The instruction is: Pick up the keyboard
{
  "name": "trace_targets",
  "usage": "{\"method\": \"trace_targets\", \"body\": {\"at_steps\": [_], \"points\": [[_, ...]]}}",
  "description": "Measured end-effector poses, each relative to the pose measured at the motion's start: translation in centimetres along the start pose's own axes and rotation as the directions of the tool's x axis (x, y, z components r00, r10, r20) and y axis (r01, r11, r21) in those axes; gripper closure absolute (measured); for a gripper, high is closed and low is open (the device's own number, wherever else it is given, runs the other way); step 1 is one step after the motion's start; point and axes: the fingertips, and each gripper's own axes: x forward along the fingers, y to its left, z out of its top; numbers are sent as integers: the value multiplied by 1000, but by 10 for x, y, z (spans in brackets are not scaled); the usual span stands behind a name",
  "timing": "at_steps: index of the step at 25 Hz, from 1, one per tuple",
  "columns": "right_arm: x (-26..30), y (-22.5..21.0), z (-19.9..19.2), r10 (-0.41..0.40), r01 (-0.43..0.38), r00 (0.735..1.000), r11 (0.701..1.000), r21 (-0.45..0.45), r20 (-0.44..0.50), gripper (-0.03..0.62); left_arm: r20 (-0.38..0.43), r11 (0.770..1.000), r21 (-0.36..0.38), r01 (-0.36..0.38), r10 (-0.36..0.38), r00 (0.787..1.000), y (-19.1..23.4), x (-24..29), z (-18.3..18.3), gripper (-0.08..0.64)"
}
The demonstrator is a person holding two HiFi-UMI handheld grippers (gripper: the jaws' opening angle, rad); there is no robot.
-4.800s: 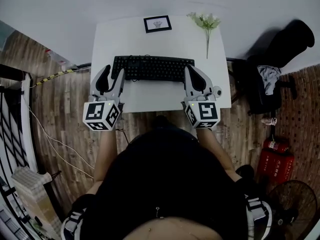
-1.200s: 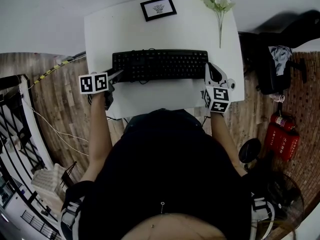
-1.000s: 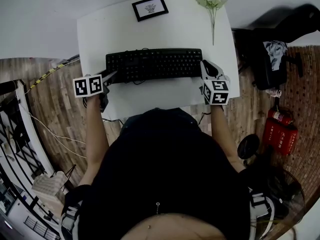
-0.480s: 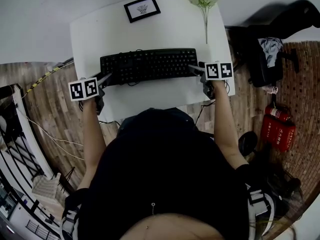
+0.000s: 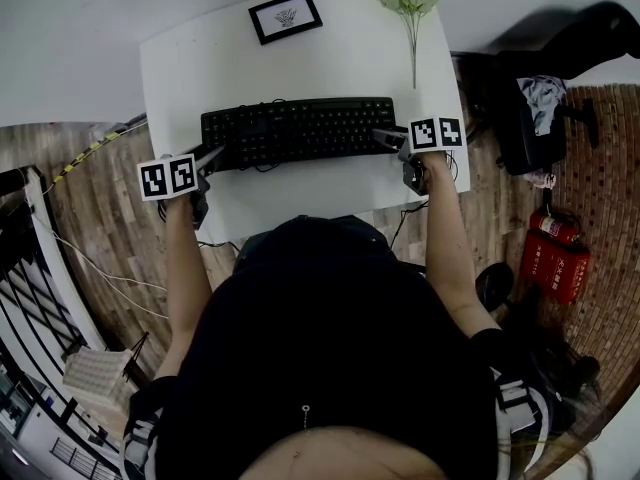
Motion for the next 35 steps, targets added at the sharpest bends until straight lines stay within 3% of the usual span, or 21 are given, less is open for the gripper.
{"method": "trace_targets", "body": {"at_steps": [11,17,26,31,35], "points": [[-2,-5,0,-60,60,998,998,15,-30,319,-18,1000,-2,-28,28,999,-3,3,0,308],[-9,0,6,-78,78,997,997,-13,11,321,13,999,12,-33,32,999,-4,-1,5,310],[-55,35,60,-117,147,978,974,-170,175,321,171,999,36,-17,10,985,-18,-22,39,310],[-85,61,93,-97,170,954,955,-242,285,321,287,997,67,-24,4,958,-26,-45,67,310],[-109,80,111,-66,180,926,943,-280,371,322,384,993,110,-49,3,923,-38,-71,92,310]]}}
